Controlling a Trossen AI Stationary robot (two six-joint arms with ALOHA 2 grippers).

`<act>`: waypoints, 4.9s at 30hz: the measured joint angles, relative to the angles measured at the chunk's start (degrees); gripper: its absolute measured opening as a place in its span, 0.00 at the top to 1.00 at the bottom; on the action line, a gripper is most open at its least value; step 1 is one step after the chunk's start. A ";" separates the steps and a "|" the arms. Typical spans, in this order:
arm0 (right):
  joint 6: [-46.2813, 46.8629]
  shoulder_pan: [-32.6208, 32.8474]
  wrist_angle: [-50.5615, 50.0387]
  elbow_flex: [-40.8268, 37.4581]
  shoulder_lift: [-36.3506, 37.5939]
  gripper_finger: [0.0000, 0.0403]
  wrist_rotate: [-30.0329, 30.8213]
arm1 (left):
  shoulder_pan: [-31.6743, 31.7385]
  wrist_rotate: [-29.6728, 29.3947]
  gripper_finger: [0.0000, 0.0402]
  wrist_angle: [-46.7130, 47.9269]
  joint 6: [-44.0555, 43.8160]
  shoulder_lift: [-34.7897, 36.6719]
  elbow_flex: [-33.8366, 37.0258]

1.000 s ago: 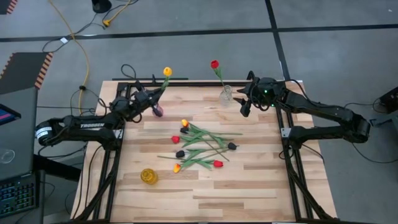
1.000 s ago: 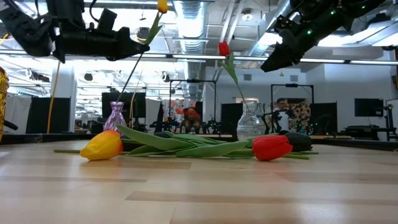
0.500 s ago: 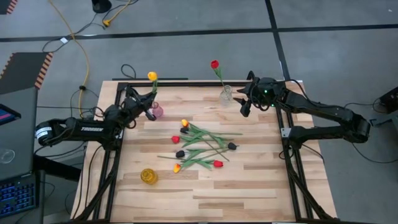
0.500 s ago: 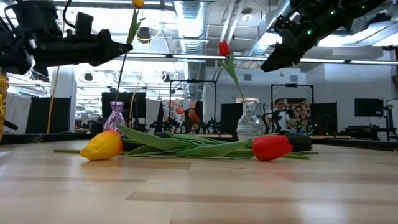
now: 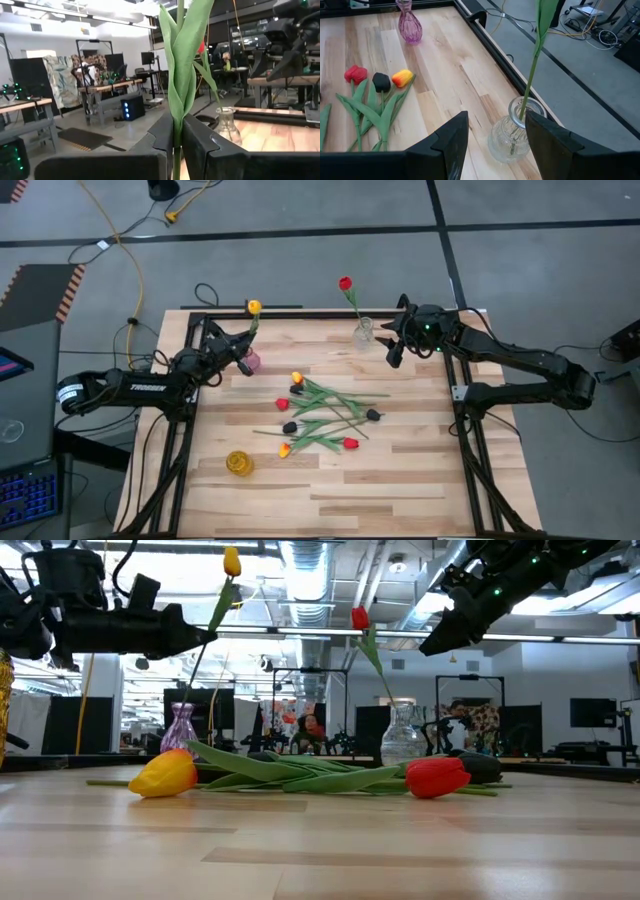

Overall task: Sort flowers into vase by color
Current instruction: Put the top right yellow tulip into the purple vase, then put the top black tulip into the yellow vase

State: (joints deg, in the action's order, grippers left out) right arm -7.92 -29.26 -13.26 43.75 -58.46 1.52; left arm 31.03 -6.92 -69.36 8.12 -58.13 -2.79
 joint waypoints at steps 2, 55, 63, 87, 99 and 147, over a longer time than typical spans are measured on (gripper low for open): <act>0.00 -0.02 0.00 0.00 0.00 0.44 0.01 | 0.00 0.00 0.94 -0.11 -0.04 0.00 -0.02; 0.02 -0.02 -0.02 0.00 0.00 0.44 0.00 | -0.02 -5.95 0.59 7.48 -3.49 0.03 -0.06; 0.20 0.00 0.00 0.00 0.00 0.44 -0.06 | -0.02 -5.95 0.47 7.37 -4.82 0.04 -0.06; 1.90 13.82 5.67 0.02 -5.06 0.44 -0.11 | -1.88 -4.50 0.42 5.66 -2.80 3.89 -0.06; 1.92 17.64 17.93 0.04 -19.43 0.44 -0.05 | -1.88 -0.65 0.42 10.30 -2.82 15.69 -0.06; 3.86 19.31 25.19 2.43 -39.30 0.61 -2.76 | -1.86 5.11 0.42 26.32 -5.83 20.65 -0.06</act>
State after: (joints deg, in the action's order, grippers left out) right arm -4.07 -9.94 11.94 46.17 -97.76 -1.24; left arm 29.17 -1.80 -43.04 2.28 -37.47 -2.85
